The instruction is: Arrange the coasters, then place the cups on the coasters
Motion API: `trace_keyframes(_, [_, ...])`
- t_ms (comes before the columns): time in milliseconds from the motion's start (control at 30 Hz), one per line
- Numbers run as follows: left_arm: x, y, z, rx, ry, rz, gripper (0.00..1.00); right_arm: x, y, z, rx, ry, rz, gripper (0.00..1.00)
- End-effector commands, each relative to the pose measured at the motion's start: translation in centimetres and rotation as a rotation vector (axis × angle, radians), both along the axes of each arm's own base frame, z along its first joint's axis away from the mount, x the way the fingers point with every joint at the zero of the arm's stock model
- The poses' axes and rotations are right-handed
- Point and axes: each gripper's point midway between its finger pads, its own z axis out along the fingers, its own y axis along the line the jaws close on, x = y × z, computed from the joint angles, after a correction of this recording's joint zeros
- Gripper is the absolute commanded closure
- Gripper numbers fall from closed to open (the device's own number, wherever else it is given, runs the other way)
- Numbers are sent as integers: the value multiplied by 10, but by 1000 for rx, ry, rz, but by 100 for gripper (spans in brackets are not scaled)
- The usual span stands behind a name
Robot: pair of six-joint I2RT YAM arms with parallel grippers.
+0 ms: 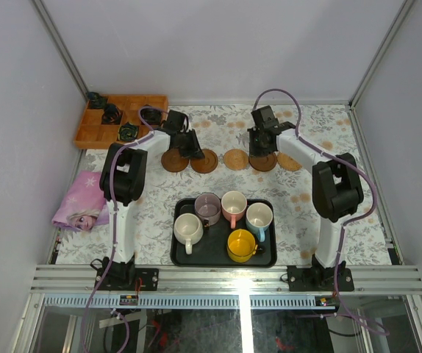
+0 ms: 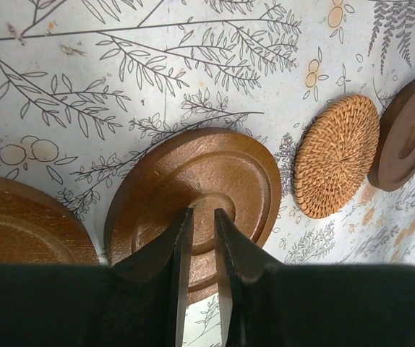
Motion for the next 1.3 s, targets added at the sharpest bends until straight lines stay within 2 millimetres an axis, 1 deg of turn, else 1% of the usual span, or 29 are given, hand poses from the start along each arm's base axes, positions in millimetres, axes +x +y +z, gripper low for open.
trace_keyframes(0, [16,-8,16,-56,-67,-23,82,25,17,20,55,-82,43,100])
trace_keyframes(133, [16,-16,40,-113,-112,-55,79,36,26,16,67,-85,71,100])
trace_keyframes(167, [15,-18,46,-124,-120,-61,78,37,27,12,67,-78,78,100])
trace_keyframes(233, [13,-19,56,-140,-134,-68,76,44,33,13,80,-86,91,100])
trace_keyframes(367, [6,-18,71,-148,-156,-72,74,50,41,1,90,-65,105,100])
trace_keyframes(467, [1,-16,78,-149,-168,-71,73,51,47,-8,94,-48,113,100])
trace_keyframes(633, [-4,-11,81,-126,-179,-56,72,52,52,-25,97,-20,132,100])
trace_keyframes(767, [-7,-7,77,-106,-169,-54,71,50,57,-34,94,-1,151,100])
trace_keyframes(967, [-10,-2,71,-87,-158,-38,70,36,63,-47,78,36,178,100])
trace_keyframes(1133, [-10,1,67,-84,-146,-25,70,22,65,-50,50,55,198,100])
trace_keyframes(1267, [-10,2,65,-81,-139,-20,69,15,64,-48,35,58,194,100])
